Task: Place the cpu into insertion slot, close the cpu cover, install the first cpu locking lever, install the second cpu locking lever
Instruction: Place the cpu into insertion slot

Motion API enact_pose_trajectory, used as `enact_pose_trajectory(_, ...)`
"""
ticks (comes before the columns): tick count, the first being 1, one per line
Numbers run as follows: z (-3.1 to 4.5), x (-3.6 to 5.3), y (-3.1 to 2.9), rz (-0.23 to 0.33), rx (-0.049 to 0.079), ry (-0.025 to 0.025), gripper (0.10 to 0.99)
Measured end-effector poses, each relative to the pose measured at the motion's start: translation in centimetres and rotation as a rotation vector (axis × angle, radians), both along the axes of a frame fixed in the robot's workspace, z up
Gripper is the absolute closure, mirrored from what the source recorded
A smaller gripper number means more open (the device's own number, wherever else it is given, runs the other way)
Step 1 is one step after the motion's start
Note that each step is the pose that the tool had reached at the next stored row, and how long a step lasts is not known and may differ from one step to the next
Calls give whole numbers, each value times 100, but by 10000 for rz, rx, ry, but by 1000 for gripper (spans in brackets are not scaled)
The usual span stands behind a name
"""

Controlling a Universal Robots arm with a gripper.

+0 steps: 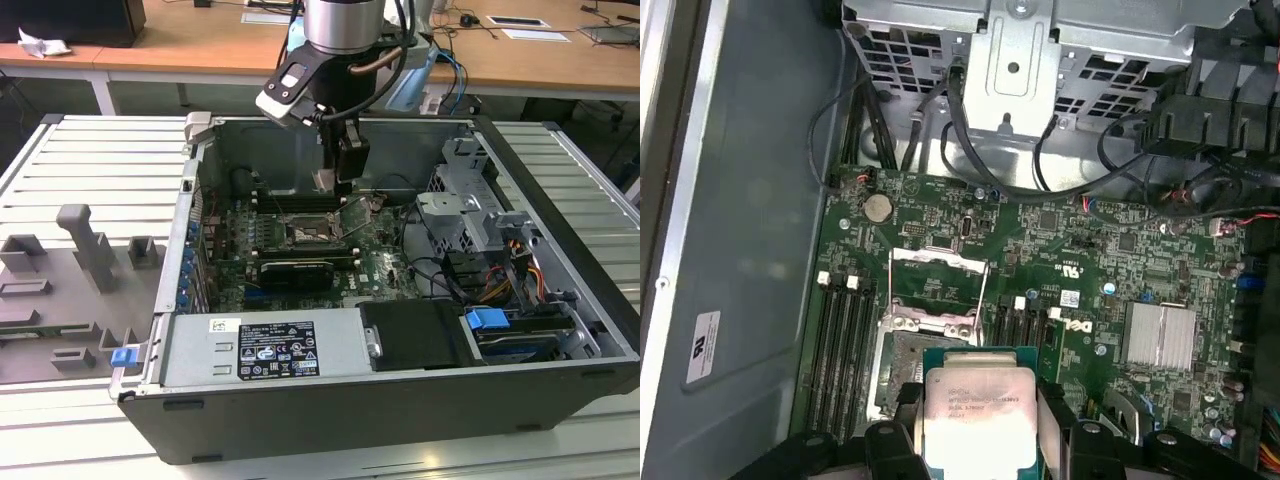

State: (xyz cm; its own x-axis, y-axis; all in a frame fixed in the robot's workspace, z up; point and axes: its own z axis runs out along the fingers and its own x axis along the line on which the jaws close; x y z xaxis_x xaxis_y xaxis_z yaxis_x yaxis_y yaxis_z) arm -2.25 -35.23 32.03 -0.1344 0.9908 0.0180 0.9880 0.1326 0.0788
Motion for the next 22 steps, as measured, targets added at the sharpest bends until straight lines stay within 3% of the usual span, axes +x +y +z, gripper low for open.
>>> enact_pose_trajectory(7,-43,-2,0,-854,0,1,549)
enact_pose_trajectory(22,-127,-23,11,-856,0,2,549)
